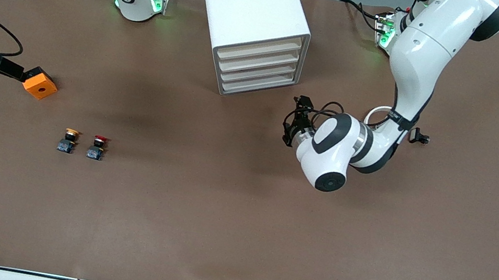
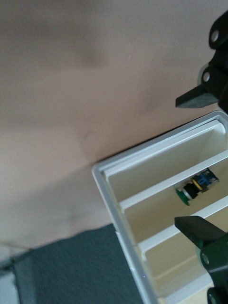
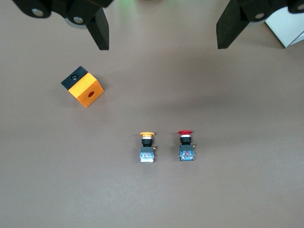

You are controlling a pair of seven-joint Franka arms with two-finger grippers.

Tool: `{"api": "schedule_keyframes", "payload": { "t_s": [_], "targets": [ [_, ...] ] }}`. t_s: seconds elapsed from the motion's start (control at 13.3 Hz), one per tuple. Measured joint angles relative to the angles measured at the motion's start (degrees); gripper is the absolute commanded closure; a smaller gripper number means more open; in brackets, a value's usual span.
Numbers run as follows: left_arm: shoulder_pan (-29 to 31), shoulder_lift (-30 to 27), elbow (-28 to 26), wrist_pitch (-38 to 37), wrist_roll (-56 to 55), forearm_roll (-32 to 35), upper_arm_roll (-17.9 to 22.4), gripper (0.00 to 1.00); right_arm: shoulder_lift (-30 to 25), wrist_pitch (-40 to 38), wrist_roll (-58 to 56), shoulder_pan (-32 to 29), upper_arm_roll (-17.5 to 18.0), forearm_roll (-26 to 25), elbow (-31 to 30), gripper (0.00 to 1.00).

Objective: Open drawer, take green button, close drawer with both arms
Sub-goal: 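Grasp the drawer handle with the left gripper while the right arm rises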

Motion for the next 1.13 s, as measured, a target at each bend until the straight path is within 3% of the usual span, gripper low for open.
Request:
{"api": "schedule_keyframes", "payload": {
  "t_s": [0.38, 0.68, 1.13],
  "targets": [
    [-2.71, 3.76, 0.03, -5.74, -6.39, -3.72, -0.02, 0.0, 0.02, 0.36, 8.6, 0.97, 0.14, 0.95, 0.6, 0.0],
    [-4.14, 6.28, -0.13, -8.06, -8.04, -3.78, -0.02, 0.48, 0.02, -0.19, 18.37, 4.57, 0.25, 1.79, 0.61, 0.0],
    [-5.68, 8.51, -1.2, -9.84, -8.04, -7.4, -0.03, 0.5, 0.02, -0.3, 33.08, 11.57, 0.41, 2.01, 0.65, 0.0]
  ]
}}
